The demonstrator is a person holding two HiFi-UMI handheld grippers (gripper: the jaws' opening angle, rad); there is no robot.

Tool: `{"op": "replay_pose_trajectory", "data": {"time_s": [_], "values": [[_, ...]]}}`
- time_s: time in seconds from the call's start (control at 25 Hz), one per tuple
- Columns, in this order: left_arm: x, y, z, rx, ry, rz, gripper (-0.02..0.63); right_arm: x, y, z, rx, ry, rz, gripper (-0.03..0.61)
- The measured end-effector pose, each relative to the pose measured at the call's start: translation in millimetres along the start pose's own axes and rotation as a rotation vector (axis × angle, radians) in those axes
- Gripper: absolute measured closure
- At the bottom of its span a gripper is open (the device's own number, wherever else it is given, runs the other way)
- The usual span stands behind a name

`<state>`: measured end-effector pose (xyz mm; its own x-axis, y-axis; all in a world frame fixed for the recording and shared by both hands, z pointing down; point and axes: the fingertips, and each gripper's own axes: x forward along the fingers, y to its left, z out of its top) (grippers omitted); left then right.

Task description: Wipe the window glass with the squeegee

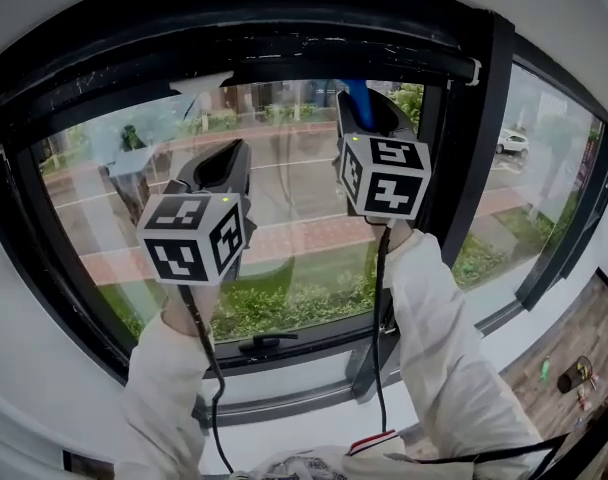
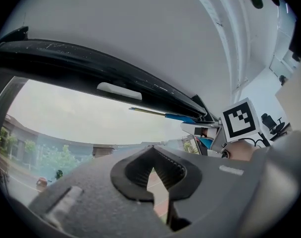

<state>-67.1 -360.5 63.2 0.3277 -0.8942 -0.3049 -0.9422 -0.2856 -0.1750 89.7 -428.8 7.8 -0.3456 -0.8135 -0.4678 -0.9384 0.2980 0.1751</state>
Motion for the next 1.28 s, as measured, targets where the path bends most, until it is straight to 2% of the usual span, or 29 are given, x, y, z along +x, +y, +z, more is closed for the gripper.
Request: {"op": "replay_pose_trajectory", "data": {"time_s": [0.36,0.92,1.28], "values": [[3,-11,-11,-0.029,-0.001,-0.025,0.615,0,4,-17,-0.041,0.030,-0.010,0.431],[-23,-1,-45,-0.031,0.057,0.014,0.615,-16,12,-47,-0.005,0.061,-0.007,0.431],[-34,1,-80,-0.048,0.108,0.036,0.614,-28,17,-68,0.024,0.073,-0.008,0.431]]}}
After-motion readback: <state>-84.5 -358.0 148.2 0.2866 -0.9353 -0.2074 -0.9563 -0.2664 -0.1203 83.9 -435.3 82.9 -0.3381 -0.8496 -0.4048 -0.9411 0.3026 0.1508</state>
